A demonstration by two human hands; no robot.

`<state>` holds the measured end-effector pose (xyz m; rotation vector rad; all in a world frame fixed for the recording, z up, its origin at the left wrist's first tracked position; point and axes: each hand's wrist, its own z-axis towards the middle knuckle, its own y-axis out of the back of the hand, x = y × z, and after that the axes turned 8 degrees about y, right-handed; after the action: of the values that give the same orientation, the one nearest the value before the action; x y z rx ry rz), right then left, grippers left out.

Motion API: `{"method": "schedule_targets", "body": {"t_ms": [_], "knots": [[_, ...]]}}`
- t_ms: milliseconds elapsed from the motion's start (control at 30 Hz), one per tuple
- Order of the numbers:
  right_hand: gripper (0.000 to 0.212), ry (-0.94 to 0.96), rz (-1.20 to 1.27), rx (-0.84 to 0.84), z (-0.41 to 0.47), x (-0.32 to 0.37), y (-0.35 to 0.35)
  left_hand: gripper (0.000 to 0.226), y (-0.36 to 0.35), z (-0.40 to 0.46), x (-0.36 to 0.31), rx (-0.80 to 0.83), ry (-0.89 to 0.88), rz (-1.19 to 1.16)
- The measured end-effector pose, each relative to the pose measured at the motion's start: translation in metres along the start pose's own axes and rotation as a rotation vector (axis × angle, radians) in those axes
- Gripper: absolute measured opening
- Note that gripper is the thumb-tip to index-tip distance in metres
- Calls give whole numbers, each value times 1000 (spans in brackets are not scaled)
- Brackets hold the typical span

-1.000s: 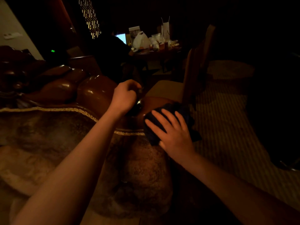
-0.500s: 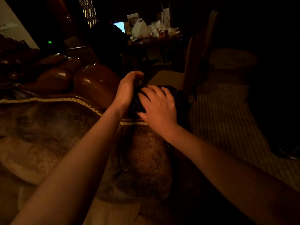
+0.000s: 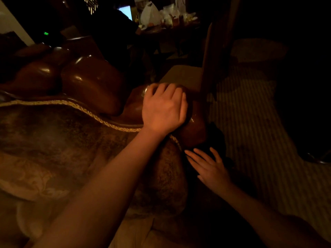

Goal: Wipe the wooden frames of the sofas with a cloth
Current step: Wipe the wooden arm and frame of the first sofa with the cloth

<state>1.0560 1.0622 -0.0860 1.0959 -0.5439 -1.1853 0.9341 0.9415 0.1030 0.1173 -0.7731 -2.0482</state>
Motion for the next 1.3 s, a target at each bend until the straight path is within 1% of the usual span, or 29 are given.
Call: {"method": "schedule_targets", "body": {"t_ms": [100,167,233,267,300,333,400,433,533,567,600,667,733,767,800,833,900,933,967,1000,1033,1067,1100,1133,1200,1233,1300], "knots": [[88,-48,118,85,-27,15,-35,32,-3,0,1,-53,-14,12],[93,-57,189,137,-42,23,-50,31,-4,-2,1,-79,-31,15],[103,-130,307,161,-48,25,-53,31,-6,-3,1,-104,-44,15],[102,-161,373,145,-49,25,-55,31,-6,-2,1,-105,-40,7],[95,-183,441,119,-49,25,-54,30,-5,-2,1,-103,-34,1],[82,-218,502,63,-49,27,-52,30,-4,-2,1,-104,-31,3],[53,-339,620,-155,-44,33,-41,29,-2,-2,1,-109,-27,16],[47,-425,683,-266,-35,34,-28,29,-3,-2,0,-110,-23,19],[45,-735,779,-625,7,29,30,30,-4,-2,-2,-111,1,14],[43,-775,782,-744,26,25,51,30,-3,-2,-3,-110,12,11],[40,-773,797,-826,47,18,74,30,-3,-2,-3,-108,18,9],[38,-711,809,-908,89,-4,102,31,-4,-3,-2,-104,17,10],[37,-673,843,-887,124,-36,110,31,-5,-4,-2,-105,12,-2],[33,-713,943,-835,136,-55,104,32,-6,-3,-1,-107,14,-16],[29,-791,1091,-751,143,-75,94,31,-6,-3,-1,-113,17,-29],[29,-853,1226,-620,143,-93,78,31,-6,-4,-1,-121,19,-36],[38,-922,1353,-315,124,-110,37,31,-6,-4,-1,-138,23,-34],[41,-977,1407,-232,107,-108,13,31,-6,-4,-1,-143,25,-31],[45,-1093,1446,-213,88,-96,-3,32,-6,-4,-1,-148,26,-30],[51,-1191,1469,-247,68,-79,-13,32,-7,-5,-1,-150,25,-31],[65,-1261,1480,-302,51,-60,-19,32,-7,-5,-1,-151,24,-30],[86,-1372,1576,-428,42,-37,-17,32,-8,-5,-1,-150,25,-30],[99,-1442,1669,-533,38,-16,-12,32,-8,-5,-1,-151,28,-30],[98,-1438,1709,-646,41,1,-2,32,-8,-5,-1,-153,34,-32],[75,-1398,1669,-827,52,0,5,32,-7,-5,-1,-162,38,-28],[64,-1384,1639,-855,58,-9,3,31,-7,-4,-2,-164,36,-27],[54,-1423,1701,-782,61,-32,-7,32,-8,-4,-2,-158,30,-38]]}}
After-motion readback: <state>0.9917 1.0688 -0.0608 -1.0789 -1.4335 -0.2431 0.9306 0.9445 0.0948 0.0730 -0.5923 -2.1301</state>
